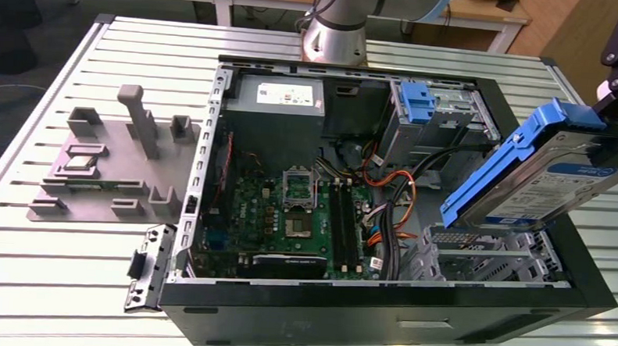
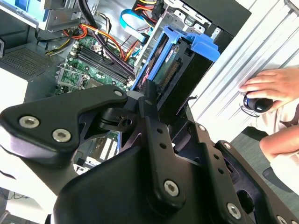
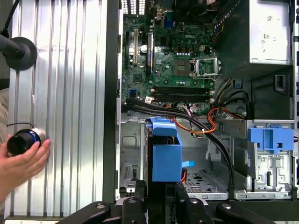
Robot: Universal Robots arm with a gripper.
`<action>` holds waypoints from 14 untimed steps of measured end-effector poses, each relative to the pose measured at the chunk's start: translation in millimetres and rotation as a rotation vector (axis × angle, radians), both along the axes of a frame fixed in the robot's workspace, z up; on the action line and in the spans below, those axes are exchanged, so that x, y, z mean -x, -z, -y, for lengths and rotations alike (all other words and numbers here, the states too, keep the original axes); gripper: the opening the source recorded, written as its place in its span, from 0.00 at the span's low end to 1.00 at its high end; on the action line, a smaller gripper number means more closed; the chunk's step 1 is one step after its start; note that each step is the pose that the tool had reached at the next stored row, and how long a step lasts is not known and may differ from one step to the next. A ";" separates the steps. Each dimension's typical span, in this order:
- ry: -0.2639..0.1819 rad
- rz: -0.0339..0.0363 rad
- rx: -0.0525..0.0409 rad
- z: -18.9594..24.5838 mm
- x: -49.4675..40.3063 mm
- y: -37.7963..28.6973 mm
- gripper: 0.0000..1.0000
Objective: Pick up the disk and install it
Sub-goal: 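Insert the disk into the insertion slot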
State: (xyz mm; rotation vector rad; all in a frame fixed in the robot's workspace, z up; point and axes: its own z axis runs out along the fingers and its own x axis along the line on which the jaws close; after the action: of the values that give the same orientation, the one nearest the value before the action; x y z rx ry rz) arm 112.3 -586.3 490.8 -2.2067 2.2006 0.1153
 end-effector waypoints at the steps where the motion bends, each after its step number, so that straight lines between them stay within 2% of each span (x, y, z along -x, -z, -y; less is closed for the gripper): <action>1: 0.000 0.0000 0.0000 0.0 0.0 0.0 0.35; 3: 0.000 0.0005 0.0000 0.0 0.1 0.0 0.35; 7: 0.000 0.0147 -0.0016 0.0 1.5 0.1 0.35; 10: 0.000 0.0154 -0.0020 0.0 1.4 0.1 0.35; 14: 0.000 0.0196 -0.0149 0.3 3.1 0.5 0.35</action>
State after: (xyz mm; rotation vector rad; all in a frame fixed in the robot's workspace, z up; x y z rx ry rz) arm 109.2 -586.6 490.2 -2.1905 2.1826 0.1093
